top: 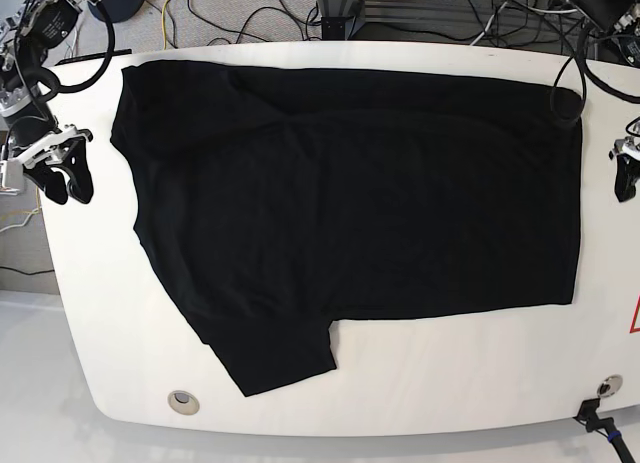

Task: Fold the T-shirt properly
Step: 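Move both grippers down to the shirt's side edges near the sleeves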

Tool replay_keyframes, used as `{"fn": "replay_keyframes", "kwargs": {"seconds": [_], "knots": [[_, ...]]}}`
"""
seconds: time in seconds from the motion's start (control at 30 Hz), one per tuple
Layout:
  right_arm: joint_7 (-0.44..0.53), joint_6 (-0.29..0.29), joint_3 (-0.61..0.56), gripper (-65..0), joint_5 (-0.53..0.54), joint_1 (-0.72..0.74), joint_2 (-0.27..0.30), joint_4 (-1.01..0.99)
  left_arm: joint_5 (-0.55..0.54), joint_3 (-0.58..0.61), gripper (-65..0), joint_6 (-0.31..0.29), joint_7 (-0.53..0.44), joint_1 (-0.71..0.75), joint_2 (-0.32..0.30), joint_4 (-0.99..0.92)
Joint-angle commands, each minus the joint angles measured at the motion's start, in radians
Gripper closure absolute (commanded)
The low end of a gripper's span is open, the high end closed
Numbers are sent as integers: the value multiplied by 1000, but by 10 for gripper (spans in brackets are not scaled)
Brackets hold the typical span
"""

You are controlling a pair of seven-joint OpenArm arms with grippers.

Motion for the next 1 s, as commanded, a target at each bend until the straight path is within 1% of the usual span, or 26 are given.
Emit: {"fn": "replay_keyframes", "kwargs": {"seconds": [0.0, 0.17, 0.27, 0.37, 0.47, 0.57, 0.63, 0.67, 0.7, 0.83, 0.97], "knots": [[-5, 6, -14, -303, 10, 34, 16, 4, 23, 113, -300, 13, -35, -51, -38, -43], [-25, 6, -59, -307, -39, 102, 4, -42, 52, 320, -300, 24, -58, -177, -69, -181], [-5, 6, -103, -309, -86, 168, 10, -125, 78, 395, -303, 28, -73, -242, -77, -258], [11, 6, -126, -309, -115, 242, 30, -227, 112, 414, -303, 36, -97, -290, -73, -323], [33, 6, -149, -311, -134, 322, 68, -338, 133, 424, -302, 53, -115, -324, -72, -359], [53, 6, -192, -313, -154, 398, 103, -439, 137, 435, -298, 109, -126, -347, -75, -370], [76, 6, -234, -315, -171, 449, 120, -497, 142, 444, -299, 127, -141, -362, -75, -376], [91, 5, -258, -316, -184, 477, 124, -533, 143, 449, -299, 129, -145, -365, -74, -380], [92, 6, -255, -314, -204, 465, 115, -511, 159, 454, -316, 138, -135, -360, -83, -378], [181, -1, -390, -317, -360, 578, 107, -692, 198, 507, -322, 137, -147, -385, -97, -392], [249, -4, -466, -318, -453, 667, 101, -841, 221, 514, -325, 133, -155, -399, -97, -399]]}}
